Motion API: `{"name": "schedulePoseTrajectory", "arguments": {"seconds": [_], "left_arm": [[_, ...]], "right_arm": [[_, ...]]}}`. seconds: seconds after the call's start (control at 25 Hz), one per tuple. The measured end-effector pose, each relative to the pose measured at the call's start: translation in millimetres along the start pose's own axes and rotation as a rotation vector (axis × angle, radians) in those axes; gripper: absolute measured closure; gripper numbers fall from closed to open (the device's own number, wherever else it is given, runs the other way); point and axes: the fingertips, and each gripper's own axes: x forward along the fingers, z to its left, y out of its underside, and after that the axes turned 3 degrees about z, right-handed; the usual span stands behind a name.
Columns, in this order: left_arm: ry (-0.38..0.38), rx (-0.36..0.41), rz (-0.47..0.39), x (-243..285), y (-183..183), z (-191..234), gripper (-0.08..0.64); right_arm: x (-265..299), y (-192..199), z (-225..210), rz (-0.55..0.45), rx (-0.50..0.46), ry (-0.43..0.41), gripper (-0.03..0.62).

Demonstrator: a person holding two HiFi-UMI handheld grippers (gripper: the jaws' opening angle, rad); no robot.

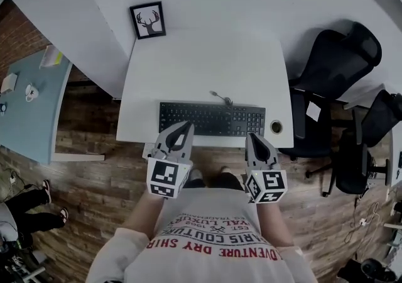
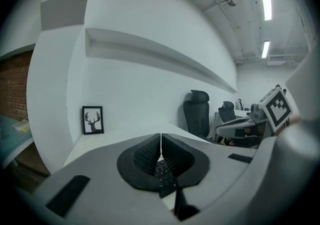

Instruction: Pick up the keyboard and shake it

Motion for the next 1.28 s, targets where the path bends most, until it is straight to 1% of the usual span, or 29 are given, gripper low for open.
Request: {"name": "schedulePoseTrajectory", "arguments": {"seconds": [0.16, 0.32, 0.48, 0.56, 0.64, 0.68, 0.72, 0.76, 0.88, 0.92, 1.0, 1.08, 1.16, 1.2, 1.28], "left_arm": [[-0.001, -0.046, 0.026, 17, 12, 16, 0.533], [-0.018, -0.070, 0.064, 32, 33, 35, 0.534], [-0.068, -0.144, 0.136, 43, 68, 72, 0.532], [-0.066, -0.178, 0.180, 46, 87, 89, 0.532], [-0.044, -0.212, 0.229, 50, 105, 103, 0.532], [-0.034, -0.231, 0.249, 52, 112, 110, 0.532], [-0.030, -0.252, 0.262, 55, 119, 116, 0.532], [-0.034, -0.272, 0.267, 57, 123, 123, 0.532], [-0.068, -0.314, 0.266, 61, 134, 144, 0.531], [-0.068, -0.331, 0.272, 63, 137, 149, 0.518], [-0.038, -0.367, 0.304, 69, 147, 151, 0.363], [-0.007, -0.382, 0.349, 79, 159, 152, 0.339], [0.018, -0.387, 0.387, 88, 170, 156, 0.307], [0.032, -0.398, 0.401, 91, 175, 158, 0.293], [0.067, -0.446, 0.416, 93, 182, 163, 0.275]], "right_arm": [[20, 6, -13, 0.021, 0.025, 0.008, 0.566], [45, 21, -30, 0.084, 0.057, -0.031, 0.566], [71, 41, -50, 0.168, 0.063, -0.086, 0.565], [79, 50, -62, 0.206, 0.074, -0.105, 0.565], [86, 57, -76, 0.240, 0.101, -0.115, 0.559], [89, 61, -83, 0.257, 0.116, -0.124, 0.510], [92, 65, -89, 0.275, 0.128, -0.133, 0.413], [94, 69, -96, 0.291, 0.132, -0.139, 0.387], [100, 80, -117, 0.330, 0.123, -0.140, 0.373], [102, 84, -123, 0.342, 0.130, -0.141, 0.367], [106, 93, -136, 0.369, 0.169, -0.142, 0.357], [112, 102, -149, 0.400, 0.199, -0.147, 0.348], [118, 110, -158, 0.435, 0.200, -0.169, 0.339], [121, 114, -159, 0.452, 0.195, -0.190, 0.337], [126, 122, -157, 0.486, 0.184, -0.233, 0.337]]}}
